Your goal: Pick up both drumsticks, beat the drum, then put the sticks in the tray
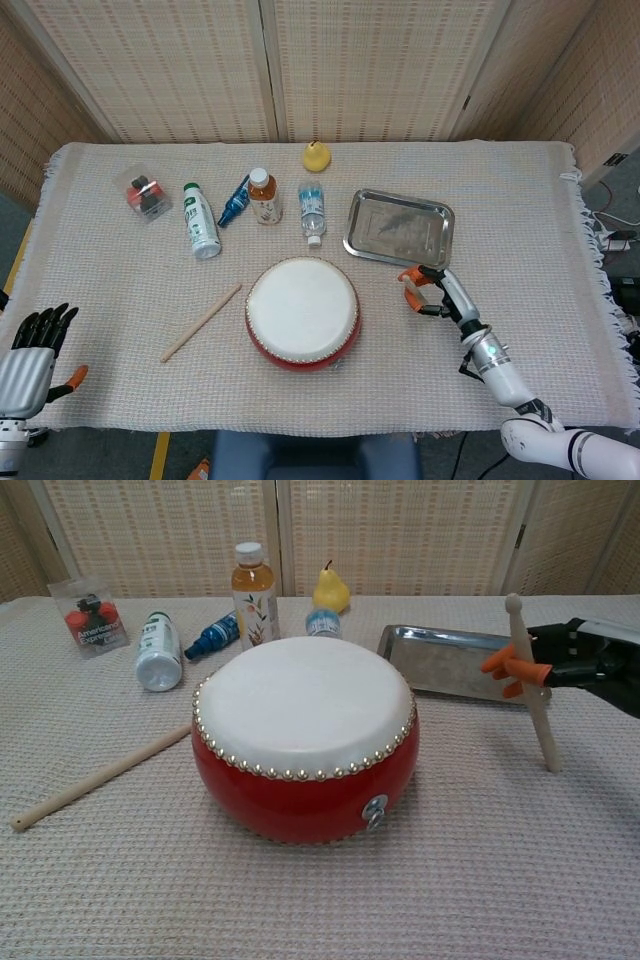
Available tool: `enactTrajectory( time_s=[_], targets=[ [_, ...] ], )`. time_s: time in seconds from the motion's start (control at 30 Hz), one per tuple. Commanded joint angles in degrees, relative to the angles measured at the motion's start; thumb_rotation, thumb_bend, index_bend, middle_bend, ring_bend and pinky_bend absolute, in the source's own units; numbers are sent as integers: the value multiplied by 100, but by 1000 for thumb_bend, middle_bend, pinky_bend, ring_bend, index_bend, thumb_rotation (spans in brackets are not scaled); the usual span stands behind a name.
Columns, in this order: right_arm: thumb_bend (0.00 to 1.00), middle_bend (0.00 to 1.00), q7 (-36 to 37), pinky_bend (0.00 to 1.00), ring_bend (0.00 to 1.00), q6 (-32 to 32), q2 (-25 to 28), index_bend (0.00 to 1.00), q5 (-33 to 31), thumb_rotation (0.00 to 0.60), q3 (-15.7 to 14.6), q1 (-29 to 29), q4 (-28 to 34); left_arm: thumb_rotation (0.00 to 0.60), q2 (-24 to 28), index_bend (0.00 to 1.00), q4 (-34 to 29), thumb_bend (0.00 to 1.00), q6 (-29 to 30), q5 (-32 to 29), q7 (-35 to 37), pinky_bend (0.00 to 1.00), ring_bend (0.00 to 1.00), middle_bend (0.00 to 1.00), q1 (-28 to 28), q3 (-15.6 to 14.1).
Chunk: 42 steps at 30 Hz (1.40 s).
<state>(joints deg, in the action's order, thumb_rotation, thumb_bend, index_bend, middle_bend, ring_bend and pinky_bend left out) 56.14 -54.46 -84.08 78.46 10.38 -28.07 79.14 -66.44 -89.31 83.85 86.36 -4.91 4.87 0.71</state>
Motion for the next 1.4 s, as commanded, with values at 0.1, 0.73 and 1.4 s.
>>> enactTrajectory(
  time_s=[0.1, 0.73, 1.4],
  targets=[
    [408, 428, 3974, 432, 386, -230, 66, 611, 1318, 600, -364, -40, -1151, 600, 47, 37, -78, 282, 28, 17, -71, 47, 0, 0, -11, -9],
    [260, 451, 7241, 535, 487, -1690, -745, 468, 1898, 600, -1199, -61, -3695, 600, 161, 38, -294, 282, 102, 85, -227, 47, 0, 0, -62, -54],
    [259, 503, 6900, 549, 489, -1563, -1224, 615, 1894, 600, -1678, -21, -4449, 600, 224, 38, -442, 281, 149, 166, -364, 47, 0, 0, -108, -109]
  ],
)
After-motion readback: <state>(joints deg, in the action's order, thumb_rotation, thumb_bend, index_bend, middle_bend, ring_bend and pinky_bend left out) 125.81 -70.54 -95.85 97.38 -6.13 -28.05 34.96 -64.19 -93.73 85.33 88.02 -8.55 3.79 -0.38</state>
